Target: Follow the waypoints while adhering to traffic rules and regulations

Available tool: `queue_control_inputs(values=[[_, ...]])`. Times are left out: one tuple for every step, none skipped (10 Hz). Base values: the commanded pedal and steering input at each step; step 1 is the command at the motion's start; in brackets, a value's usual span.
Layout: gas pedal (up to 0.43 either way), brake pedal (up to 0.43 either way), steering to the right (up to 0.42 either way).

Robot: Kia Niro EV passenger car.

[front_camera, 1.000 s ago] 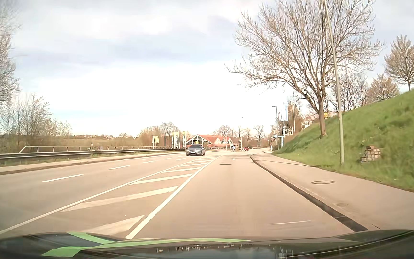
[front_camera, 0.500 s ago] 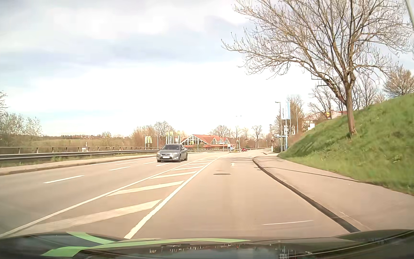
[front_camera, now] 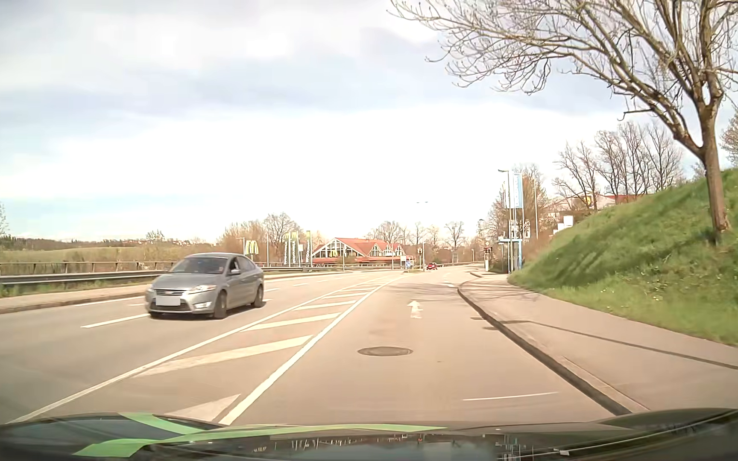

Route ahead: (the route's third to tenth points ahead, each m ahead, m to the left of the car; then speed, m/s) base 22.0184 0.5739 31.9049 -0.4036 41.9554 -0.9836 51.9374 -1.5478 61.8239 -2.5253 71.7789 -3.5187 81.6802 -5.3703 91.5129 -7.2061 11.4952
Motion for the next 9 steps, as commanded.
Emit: queue_control_inputs(values=[[0.000,0.134,0.007],[0.000,0.140,0.007],[0.000,0.146,0.007],[0.000,0.165,0.007],[0.000,0.189,0.007],[0.000,0.189,0.007],[0.000,0.189,0.007],[0.000,0.195,0.007],[0.000,0.195,0.007]])
